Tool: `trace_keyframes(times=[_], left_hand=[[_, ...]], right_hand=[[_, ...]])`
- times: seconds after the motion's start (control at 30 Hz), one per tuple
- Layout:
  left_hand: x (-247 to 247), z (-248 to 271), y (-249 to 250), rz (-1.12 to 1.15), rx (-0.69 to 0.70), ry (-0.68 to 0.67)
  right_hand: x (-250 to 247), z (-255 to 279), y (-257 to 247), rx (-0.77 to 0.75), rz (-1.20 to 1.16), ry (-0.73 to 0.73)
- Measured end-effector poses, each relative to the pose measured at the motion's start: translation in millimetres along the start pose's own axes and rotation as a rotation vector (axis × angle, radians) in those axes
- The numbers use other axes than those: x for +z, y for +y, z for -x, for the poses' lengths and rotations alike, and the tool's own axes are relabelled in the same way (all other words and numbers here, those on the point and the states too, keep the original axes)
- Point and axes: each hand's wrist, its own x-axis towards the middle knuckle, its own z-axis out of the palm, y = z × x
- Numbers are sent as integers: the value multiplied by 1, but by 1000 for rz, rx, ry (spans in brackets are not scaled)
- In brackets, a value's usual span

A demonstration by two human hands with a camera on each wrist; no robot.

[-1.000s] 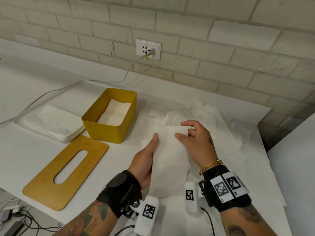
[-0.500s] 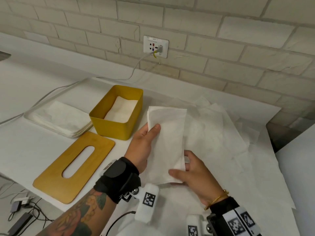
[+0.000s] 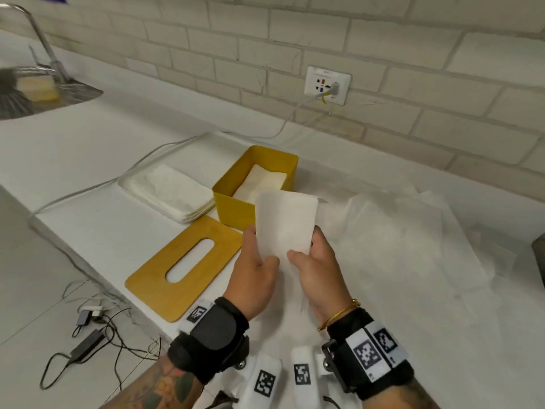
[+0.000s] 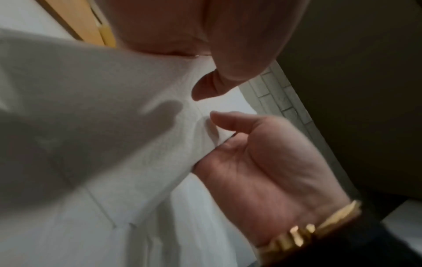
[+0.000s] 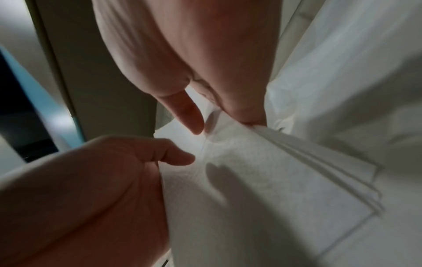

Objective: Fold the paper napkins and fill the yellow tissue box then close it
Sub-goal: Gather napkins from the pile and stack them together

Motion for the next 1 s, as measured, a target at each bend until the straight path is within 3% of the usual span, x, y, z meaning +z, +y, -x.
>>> trace_keyframes(times=[0.2,0.37,0.57,0.8,1.0], left_hand=[[-24,1,15,79,221,214],[-21,8,-4,82,52,153],[-20,6,10,130,174,178],[-22,5,3,140,101,149],[-20,6,25,190,262,185]], right_hand=[[9,-2,-21,-241,-91,-36],[20,3,5,-117,20,-45],[13,1,-16,-217,-94,-31],[13,-1,-8,-107,-41,-66],[7,1,-24,-195,-111,-82]])
